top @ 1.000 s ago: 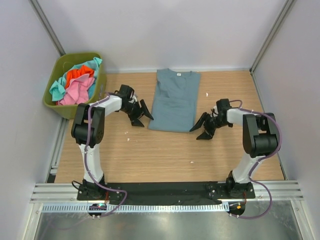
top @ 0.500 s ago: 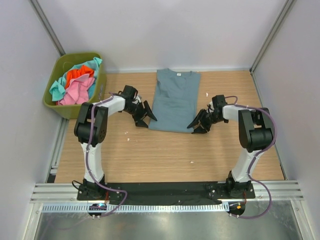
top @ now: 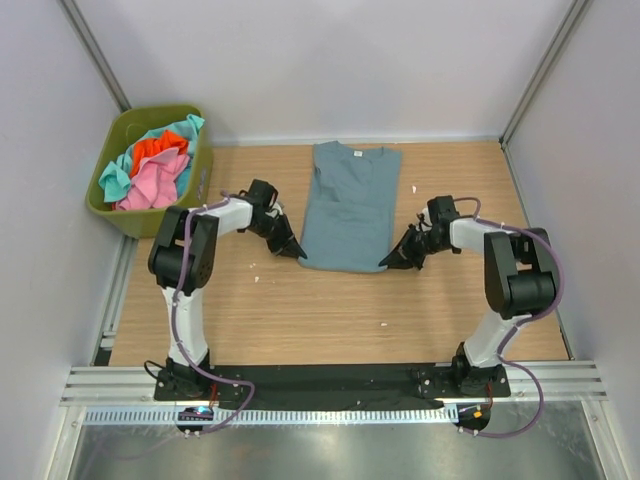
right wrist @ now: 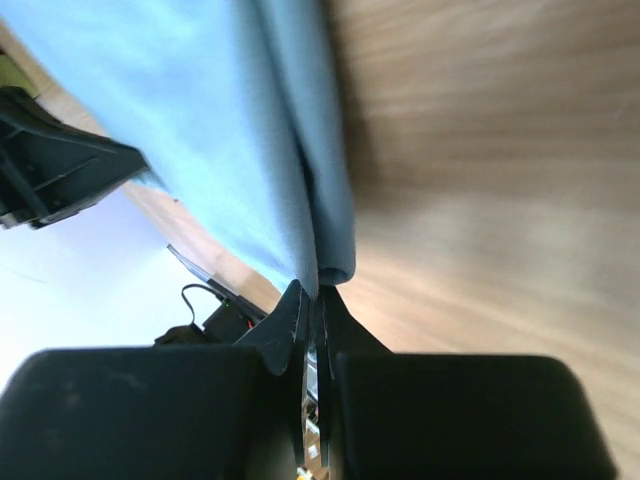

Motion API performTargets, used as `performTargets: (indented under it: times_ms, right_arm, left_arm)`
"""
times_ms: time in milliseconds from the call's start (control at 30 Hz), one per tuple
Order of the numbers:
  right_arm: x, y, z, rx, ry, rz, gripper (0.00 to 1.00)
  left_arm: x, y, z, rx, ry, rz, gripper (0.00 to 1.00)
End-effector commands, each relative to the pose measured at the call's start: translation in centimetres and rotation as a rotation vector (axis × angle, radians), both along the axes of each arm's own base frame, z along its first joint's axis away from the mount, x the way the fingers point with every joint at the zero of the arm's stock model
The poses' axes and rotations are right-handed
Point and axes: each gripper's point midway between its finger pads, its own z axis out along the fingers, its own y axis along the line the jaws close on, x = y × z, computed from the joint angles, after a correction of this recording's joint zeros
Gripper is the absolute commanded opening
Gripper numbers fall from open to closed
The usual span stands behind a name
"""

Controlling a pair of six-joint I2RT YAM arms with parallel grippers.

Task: Fold and stack the t-shirts
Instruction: Fold the tshirt

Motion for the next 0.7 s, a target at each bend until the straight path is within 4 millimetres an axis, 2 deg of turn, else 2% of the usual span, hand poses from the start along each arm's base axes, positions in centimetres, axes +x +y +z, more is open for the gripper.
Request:
performTargets:
  times_ms: [0,167,233,367,500,600,667]
  right_arm:
    - [0.2,0.3,3.4,0.022,-0.102,0.019,0.01]
    - [-0.9,0.2,7.0,0.021,-0.173,0.054,0.01]
    - [-1.6,0.1,7.7,0.018,-0.185,0.070,0.01]
    - [-2.1,-0.1,9.3,0.004,-0.233,0.091,0.01]
    - [-1.6,-0.3,11.3,-0.008,-0.295,0.104,0.02]
    - [-0.9,-0.2,11.5,-0.011,-0.323,0.101,0.02]
    - [-0.4,-0.2,11.3,-0.010,-0.327,0.090,0.01]
  left_arm:
    - [-0.5,-0.7,4.0,-0.043,-0.088,-0.017,0.00]
    - [-2.0,-1.2,7.8,-0.084,-0.164,-0.039,0.00]
    - [-2.7,-1.4,9.4,-0.099,-0.206,-0.054,0.00]
    - [-3.5,-1.3,11.1,-0.104,-0.269,-0.078,0.00]
    - [-4.1,-0.9,12.2,-0.083,-0.317,-0.103,0.00]
    - [-3.9,-0.9,12.3,-0.078,-0.334,-0.105,0.00]
    - [-3.3,-0.6,11.6,-0.069,-0.325,-0.092,0.00]
